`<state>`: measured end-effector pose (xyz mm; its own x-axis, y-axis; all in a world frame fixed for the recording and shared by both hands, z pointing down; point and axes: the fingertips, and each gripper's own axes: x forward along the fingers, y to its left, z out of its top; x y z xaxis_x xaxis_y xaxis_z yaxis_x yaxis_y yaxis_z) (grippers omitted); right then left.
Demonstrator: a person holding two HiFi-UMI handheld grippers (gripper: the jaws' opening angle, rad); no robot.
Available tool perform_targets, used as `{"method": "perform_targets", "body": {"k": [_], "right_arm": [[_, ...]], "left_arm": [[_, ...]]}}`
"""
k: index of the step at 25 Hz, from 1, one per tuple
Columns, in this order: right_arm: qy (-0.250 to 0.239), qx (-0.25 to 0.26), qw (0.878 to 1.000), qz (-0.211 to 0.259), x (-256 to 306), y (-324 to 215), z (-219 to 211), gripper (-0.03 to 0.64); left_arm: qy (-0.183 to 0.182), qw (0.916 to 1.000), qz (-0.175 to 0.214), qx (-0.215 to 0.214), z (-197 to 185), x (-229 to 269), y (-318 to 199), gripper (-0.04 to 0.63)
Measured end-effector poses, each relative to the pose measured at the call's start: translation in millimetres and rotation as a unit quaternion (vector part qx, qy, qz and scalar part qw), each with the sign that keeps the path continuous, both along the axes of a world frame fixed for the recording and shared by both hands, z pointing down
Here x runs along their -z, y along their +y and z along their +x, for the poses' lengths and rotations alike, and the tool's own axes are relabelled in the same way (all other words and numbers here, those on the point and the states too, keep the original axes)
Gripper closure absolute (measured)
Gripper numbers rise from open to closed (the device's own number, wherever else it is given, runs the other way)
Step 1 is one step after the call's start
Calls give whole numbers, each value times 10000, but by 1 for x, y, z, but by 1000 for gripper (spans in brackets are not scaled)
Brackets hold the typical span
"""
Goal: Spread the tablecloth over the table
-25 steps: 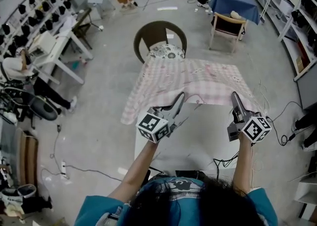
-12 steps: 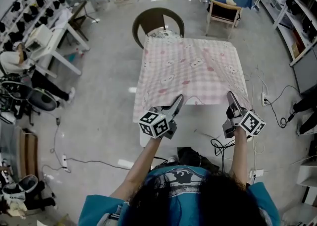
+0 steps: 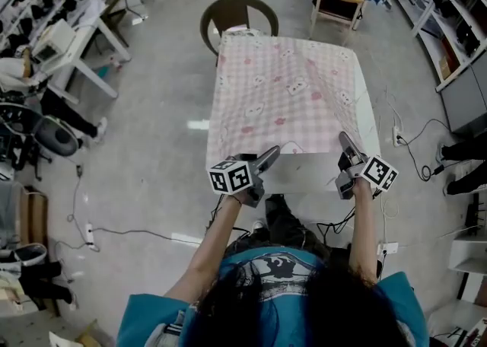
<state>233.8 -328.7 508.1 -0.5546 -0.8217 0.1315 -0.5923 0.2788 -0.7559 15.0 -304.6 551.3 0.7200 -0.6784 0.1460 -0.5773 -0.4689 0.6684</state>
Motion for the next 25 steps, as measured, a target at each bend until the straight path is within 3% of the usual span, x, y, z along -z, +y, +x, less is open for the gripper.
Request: {"method": "perform_targets", "body": {"k": [3,6,10,12,16,18,19,21,25], "right_arm": [[114,22,9999,-122,-6,14,-2,601],[146,121,9995,-245,-11,30,-10,601],[-128,161,9988,-434,-30,56,-11,600],[-248,167,9982,-524,-39,69,-7,600],[-69,315,9972,-671,-51,91,-4,601],[128,415,9963,-738,-57,99,-3,607],[186,442,9959,-766,-59,102,-1,611],[198,460,9954,-816,-61,105,4,611],[289,444,9943,-922,-71,111,20,611]], "left_arm": [[192,9993,-228,243,-17,-13,21,255],[366,9973,-365,519,-40,-22,32,287],[277,9961,-459,696,-52,-36,46,335],[459,9939,-591,806,-54,-42,55,350],[1021,9829,-914,1231,-62,-55,74,347],[1324,9731,-1067,1556,-68,-64,80,365],[1495,9665,-1128,1758,-72,-68,82,392],[1656,9580,-1170,2027,-79,-73,86,525],[1193,9712,-1158,1706,-64,-79,97,540]]}}
